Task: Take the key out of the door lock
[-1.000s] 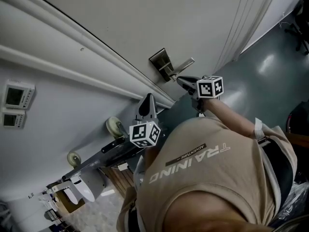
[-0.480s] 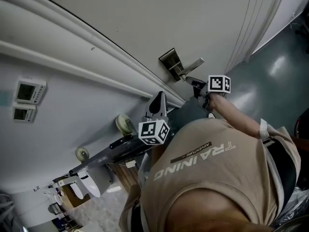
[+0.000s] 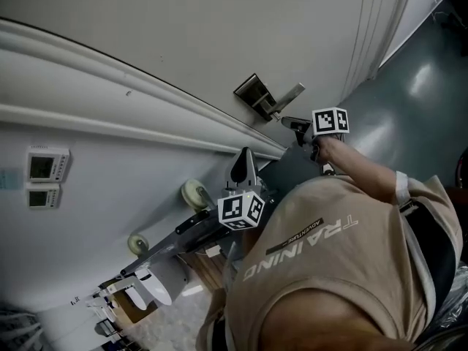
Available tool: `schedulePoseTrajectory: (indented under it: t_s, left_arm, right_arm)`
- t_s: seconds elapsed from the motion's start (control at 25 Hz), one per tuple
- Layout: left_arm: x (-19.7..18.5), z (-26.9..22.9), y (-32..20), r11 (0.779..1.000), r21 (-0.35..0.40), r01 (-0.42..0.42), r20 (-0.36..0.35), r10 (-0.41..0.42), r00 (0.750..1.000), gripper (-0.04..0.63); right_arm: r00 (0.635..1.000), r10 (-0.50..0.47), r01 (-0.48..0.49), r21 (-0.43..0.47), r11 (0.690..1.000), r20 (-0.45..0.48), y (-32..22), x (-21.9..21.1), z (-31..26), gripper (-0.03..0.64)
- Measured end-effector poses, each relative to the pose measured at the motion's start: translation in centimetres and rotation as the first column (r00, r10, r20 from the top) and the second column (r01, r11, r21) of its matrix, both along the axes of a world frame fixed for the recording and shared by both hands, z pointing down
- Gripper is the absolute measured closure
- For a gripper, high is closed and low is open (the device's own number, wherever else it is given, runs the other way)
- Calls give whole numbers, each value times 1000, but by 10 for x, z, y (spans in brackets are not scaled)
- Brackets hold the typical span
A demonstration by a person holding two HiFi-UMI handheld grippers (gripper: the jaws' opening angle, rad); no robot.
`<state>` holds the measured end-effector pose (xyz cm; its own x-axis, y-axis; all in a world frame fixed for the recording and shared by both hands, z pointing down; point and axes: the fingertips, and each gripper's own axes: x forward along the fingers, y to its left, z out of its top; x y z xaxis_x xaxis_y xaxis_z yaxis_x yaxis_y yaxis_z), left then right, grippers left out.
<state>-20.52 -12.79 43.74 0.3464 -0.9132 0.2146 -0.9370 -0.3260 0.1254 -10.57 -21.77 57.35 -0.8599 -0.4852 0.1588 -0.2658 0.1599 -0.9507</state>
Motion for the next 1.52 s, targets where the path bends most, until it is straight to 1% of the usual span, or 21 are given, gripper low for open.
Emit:
schedulePoseTrajectory:
  t_s: [0.08,0.12,0.4,0.52,0.68,0.84,1.0,1.16,1.32,1.52]
  left_arm:
    - [2,3,3,1000,-12,-6,-3,6,1000,589]
    - [2,4,2,1000,-15,-8,-6,8,1000,589]
    - [-2,3,-2,1000,-18,-3,-32,3,999,589]
    - [-5,0,-11,1000,0,-8,-43,8,999,589]
    - [-13,-2,-10,1000,9,23,-66,-22,998,589]
    - [-17,-6,-13,999,29,26,-73,-24,997,589]
    - [-22,-5,-11,999,30,43,-82,-41,996,589]
    - [-23,-2,-9,998,24,62,-94,-59,994,589]
    - [-25,-3,-10,997,27,79,-103,-76,992,589]
    - [-28,-6,-12,995,28,95,-96,-92,991,589]
  right_arm:
    - [1000,6,-6,-18,1000,10,2,-1,3,520]
    - [1000,11,-10,-28,1000,17,2,-1,4,518]
    - [999,14,-12,-64,998,30,-2,-6,10,518]
    - [999,16,-13,-74,997,36,-12,-11,8,518]
    - [999,16,-14,-80,997,32,-13,-16,5,518]
    - [999,-7,10,-67,998,37,-17,-18,3,519]
    - [998,2,4,-88,996,62,-17,-21,6,520]
    - [996,-4,13,-103,995,90,-20,-27,8,540]
    - [995,16,-3,-121,993,100,-23,-30,11,577]
    - [993,12,1,-106,994,120,-25,-30,11,584]
